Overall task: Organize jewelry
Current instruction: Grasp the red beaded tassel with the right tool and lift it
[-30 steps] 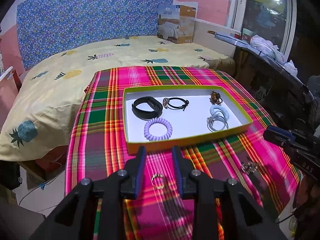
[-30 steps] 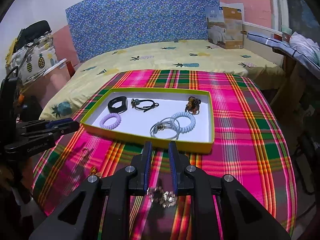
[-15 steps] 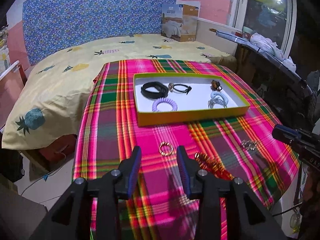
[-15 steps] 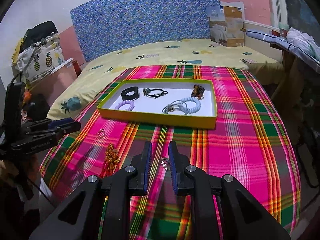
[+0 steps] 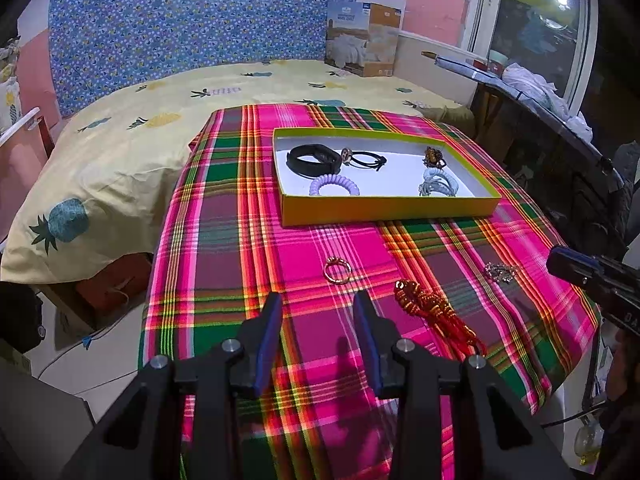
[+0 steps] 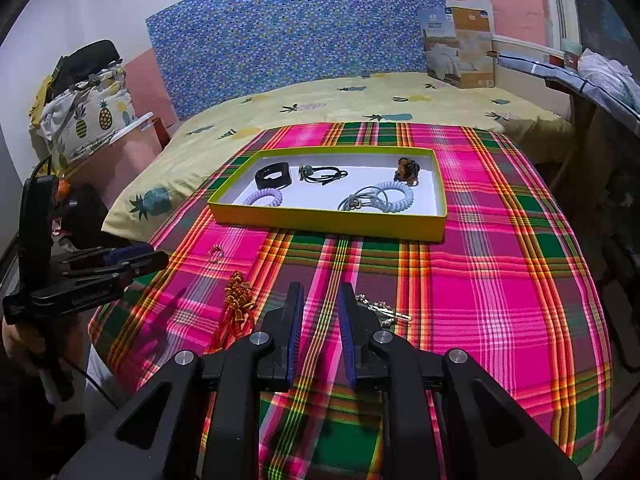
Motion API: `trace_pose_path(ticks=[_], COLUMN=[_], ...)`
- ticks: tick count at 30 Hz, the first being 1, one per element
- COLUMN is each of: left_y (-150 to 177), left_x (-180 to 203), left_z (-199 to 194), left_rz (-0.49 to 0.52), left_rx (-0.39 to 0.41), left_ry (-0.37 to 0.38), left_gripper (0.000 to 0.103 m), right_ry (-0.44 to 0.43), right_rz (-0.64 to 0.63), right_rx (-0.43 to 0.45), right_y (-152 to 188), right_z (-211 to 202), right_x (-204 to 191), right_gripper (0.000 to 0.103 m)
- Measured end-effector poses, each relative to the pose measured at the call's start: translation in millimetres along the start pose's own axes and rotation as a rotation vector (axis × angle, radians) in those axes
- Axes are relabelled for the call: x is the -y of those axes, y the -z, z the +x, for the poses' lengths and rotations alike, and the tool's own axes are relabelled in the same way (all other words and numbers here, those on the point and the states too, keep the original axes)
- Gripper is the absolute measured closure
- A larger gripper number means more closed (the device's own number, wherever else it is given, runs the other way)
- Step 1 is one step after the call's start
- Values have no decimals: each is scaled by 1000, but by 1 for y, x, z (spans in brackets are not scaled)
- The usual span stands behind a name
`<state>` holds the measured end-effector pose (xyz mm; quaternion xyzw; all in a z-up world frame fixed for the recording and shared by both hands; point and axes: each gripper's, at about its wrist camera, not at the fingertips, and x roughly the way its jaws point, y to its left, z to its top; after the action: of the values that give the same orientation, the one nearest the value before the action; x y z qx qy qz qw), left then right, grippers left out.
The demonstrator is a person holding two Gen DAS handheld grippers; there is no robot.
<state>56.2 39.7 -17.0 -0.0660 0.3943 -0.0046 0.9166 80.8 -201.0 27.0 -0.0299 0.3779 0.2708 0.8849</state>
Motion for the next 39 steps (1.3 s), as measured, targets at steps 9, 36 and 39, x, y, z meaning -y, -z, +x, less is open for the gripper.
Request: trace_pose_path(ticks=[9, 36, 39], left_y=[2, 6, 6], left_x=[-1, -28, -27], left_z=[2, 11, 14], left_rz=[-2, -66, -66], left_rx=[-5, -14, -18], left_ry=[9, 1, 7], left_gripper=[65, 65, 65], right_ry=[-9, -98, -99], right_rz=[9, -117, -115], right_rx=[-7, -140, -129], right_y=[7, 22, 21], right_z=[-3, 67, 62], right_x=[3, -64, -63], right_gripper=[85, 85, 88])
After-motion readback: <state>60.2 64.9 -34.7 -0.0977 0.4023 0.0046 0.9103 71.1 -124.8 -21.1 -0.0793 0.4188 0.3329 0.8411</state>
